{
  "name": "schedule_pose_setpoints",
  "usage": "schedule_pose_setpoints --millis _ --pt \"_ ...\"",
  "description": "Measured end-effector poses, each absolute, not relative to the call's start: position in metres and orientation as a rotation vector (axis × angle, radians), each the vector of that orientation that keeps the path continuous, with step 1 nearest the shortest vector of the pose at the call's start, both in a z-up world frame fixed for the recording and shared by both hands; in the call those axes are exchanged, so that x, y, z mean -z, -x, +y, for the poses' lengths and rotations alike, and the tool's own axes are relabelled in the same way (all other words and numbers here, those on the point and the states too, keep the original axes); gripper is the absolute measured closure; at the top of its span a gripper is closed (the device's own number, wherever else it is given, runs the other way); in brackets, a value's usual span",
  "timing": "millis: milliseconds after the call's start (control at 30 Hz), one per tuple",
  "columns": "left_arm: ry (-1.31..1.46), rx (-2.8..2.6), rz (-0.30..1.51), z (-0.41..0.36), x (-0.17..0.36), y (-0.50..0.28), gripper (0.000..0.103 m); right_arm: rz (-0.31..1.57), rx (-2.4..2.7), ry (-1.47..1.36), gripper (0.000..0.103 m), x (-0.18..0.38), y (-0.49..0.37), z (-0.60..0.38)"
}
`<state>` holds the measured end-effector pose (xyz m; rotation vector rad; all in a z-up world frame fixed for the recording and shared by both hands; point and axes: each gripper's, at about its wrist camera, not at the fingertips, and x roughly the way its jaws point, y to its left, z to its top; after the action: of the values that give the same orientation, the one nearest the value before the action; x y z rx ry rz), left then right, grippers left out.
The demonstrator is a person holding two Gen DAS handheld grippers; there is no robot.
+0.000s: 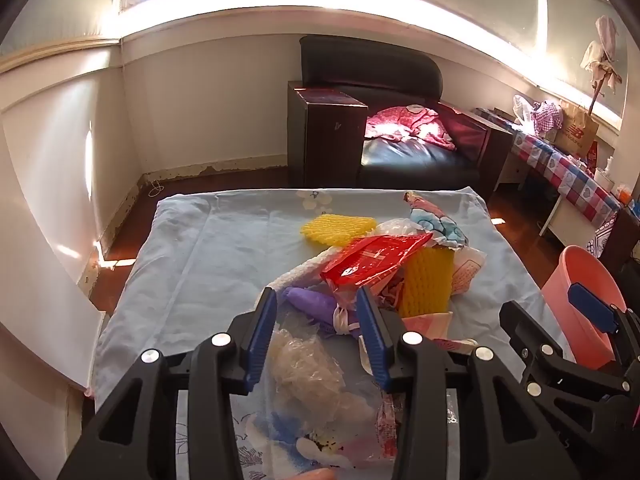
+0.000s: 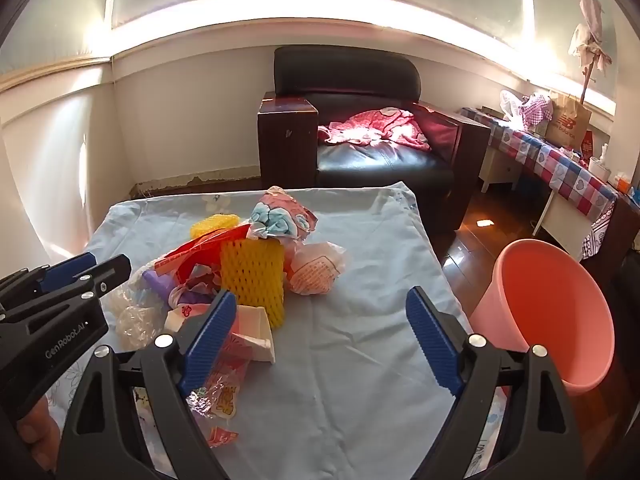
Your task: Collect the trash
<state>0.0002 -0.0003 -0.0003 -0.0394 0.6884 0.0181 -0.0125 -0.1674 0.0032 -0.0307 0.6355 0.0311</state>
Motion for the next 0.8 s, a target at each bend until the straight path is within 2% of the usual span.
schedule_pose_setpoints --millis 433,800 --pt "0.026 0.041 0.688 0.027 0.015 0.012 0.060 0.638 -0.030 0.032 0.016 -0.003 0.013 -0.168" --pt "0.029 -0.005 0.679 0.007 0.001 0.010 0.060 0.606 -0.029 0.005 0.016 -0.008 0.018 -0.173"
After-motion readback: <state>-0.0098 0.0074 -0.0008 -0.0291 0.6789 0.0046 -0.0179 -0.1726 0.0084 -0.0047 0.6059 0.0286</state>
